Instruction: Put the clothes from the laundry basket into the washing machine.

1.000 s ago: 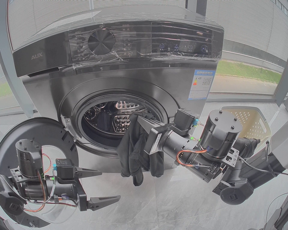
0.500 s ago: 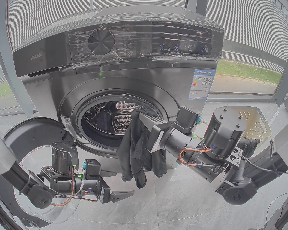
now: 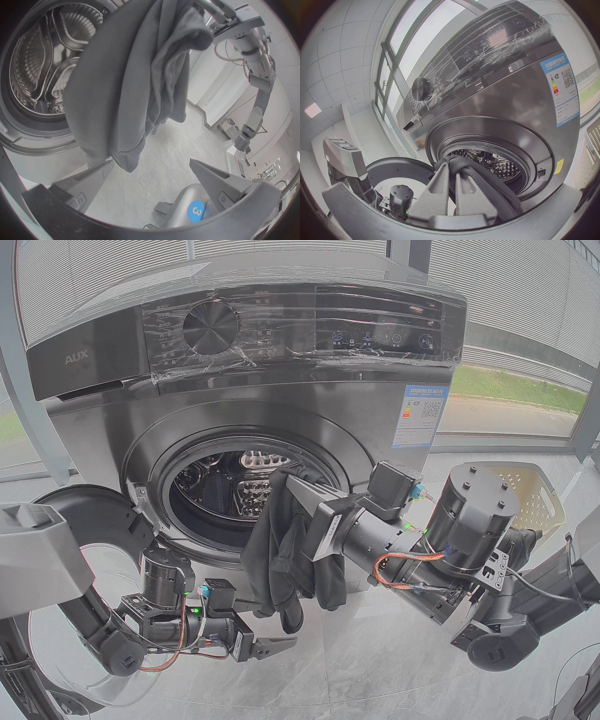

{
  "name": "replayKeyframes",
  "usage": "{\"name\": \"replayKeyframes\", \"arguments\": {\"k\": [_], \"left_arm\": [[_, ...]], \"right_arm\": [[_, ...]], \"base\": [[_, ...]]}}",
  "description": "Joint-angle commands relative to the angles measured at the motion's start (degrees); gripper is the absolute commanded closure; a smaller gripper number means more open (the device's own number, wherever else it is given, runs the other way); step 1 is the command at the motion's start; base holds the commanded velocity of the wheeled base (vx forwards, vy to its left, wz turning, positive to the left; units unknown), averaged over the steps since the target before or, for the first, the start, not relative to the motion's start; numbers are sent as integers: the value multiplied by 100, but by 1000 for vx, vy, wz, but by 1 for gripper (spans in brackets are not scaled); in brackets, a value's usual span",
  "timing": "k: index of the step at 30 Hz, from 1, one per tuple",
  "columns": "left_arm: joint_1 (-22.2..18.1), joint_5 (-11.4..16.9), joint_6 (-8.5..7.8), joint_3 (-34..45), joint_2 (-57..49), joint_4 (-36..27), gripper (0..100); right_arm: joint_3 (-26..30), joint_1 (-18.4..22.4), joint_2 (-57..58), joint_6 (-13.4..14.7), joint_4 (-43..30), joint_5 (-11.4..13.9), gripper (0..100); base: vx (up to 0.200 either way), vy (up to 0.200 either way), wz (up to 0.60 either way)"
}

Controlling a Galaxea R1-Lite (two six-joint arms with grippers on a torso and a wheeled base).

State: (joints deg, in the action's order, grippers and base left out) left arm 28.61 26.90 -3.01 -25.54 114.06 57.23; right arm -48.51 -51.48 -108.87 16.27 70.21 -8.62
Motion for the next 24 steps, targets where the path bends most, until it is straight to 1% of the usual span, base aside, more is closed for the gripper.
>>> {"name": "replayKeyframes", "arguments": {"k": [1,9,10,15,20,21,24], "left_arm": [[-5,8,11,-179,451,51,0],[4,-19,73,-522,785,244,0],[4,-106,90,-557,873,359,0],[4,-273,108,-601,1145,780,0],[4,-414,222,-698,1330,1141,0],[4,-476,231,-716,1374,1220,100],[4,-546,240,-742,1427,1343,100]], "right_arm": [[8,-20,7,7,2,1,100],[78,-20,24,-1,99,1,100],[113,-20,15,-10,143,1,100],[113,-46,15,-1,151,1,100],[113,-55,15,-1,160,1,100],[113,-55,15,-1,160,1,100],[113,-55,7,-1,160,1,100]], "base": [[0,0,0],[0,0,0],[0,0,0],[0,0,0],[0,0,0],[0,0,0],[0,0,0]]}}
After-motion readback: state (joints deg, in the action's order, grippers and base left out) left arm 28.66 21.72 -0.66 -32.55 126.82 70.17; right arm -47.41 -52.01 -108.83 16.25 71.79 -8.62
